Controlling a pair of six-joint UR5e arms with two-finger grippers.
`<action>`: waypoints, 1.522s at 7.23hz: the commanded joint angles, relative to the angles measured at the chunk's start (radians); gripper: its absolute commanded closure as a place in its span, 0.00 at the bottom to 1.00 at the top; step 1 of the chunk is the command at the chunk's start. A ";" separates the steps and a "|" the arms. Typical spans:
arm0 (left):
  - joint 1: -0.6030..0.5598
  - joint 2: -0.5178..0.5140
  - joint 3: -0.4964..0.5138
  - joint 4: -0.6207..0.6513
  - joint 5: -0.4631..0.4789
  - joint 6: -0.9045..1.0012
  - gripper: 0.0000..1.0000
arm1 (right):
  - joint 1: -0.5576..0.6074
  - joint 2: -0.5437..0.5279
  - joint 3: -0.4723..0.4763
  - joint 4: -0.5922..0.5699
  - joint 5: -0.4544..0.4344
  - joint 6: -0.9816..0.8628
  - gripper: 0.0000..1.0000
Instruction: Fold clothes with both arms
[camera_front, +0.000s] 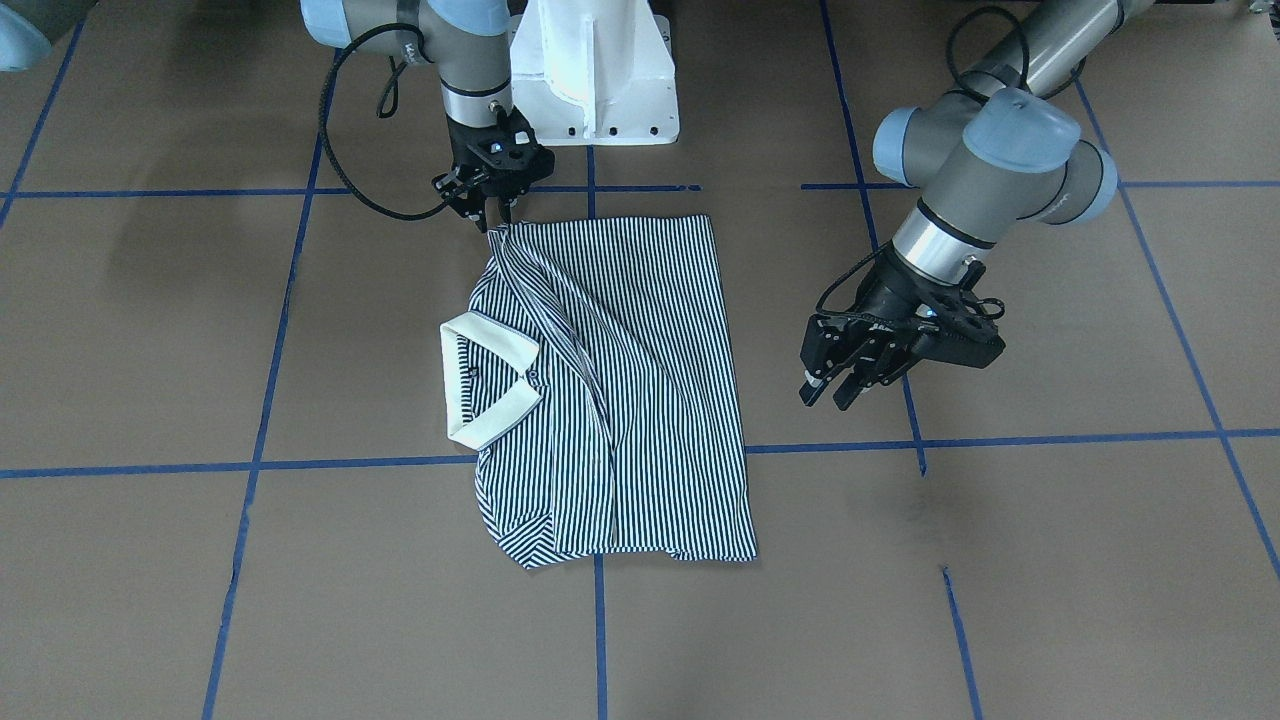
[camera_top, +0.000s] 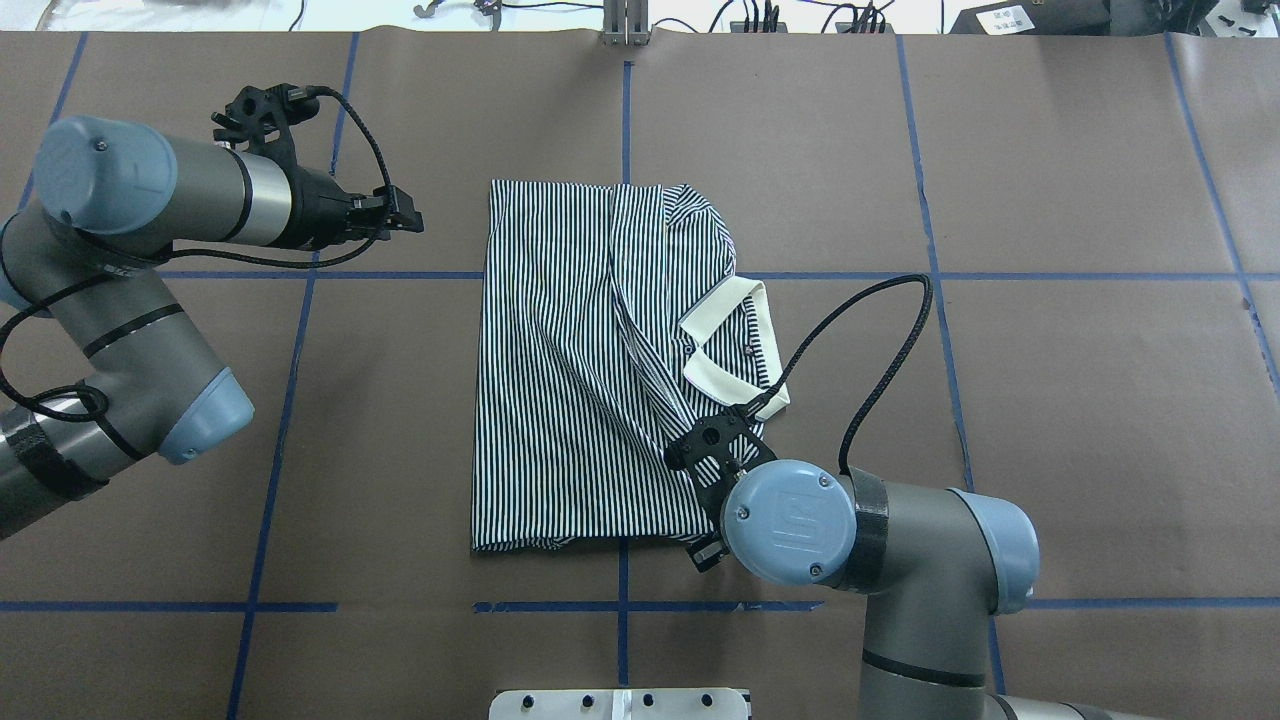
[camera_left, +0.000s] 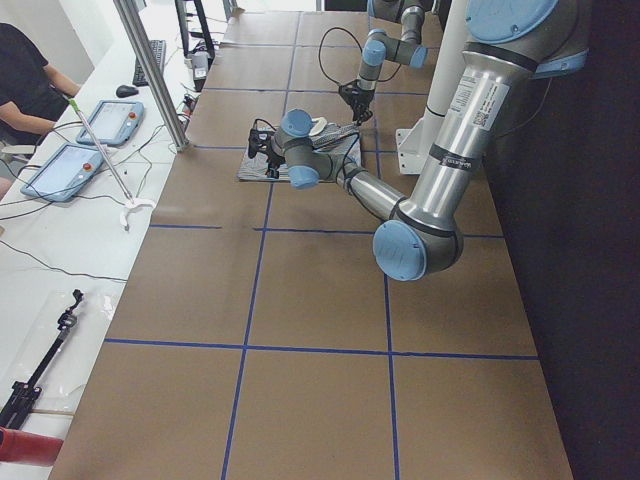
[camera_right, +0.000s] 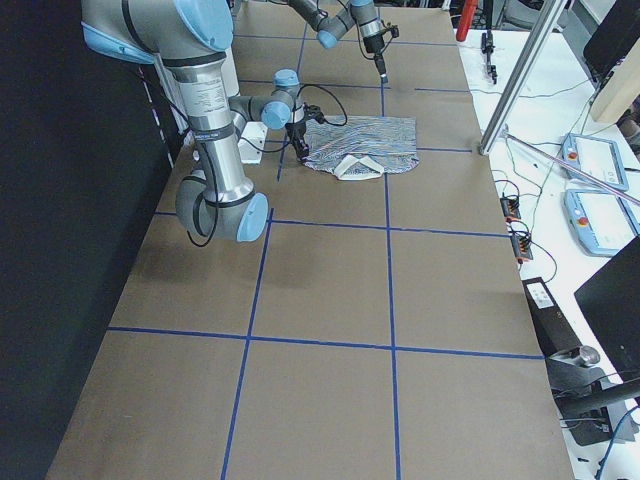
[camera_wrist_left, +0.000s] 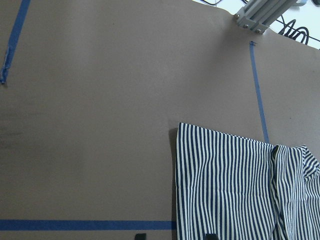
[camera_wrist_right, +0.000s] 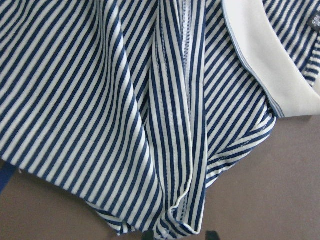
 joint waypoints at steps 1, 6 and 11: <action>-0.002 0.002 -0.002 0.000 0.000 0.000 0.50 | 0.080 0.048 -0.023 0.001 0.001 -0.004 0.00; -0.009 0.162 -0.151 0.000 -0.006 0.014 0.52 | 0.206 0.361 -0.477 0.170 0.023 0.002 0.01; -0.008 0.161 -0.154 0.000 -0.006 0.008 0.52 | 0.206 0.387 -0.560 0.179 0.027 0.002 0.27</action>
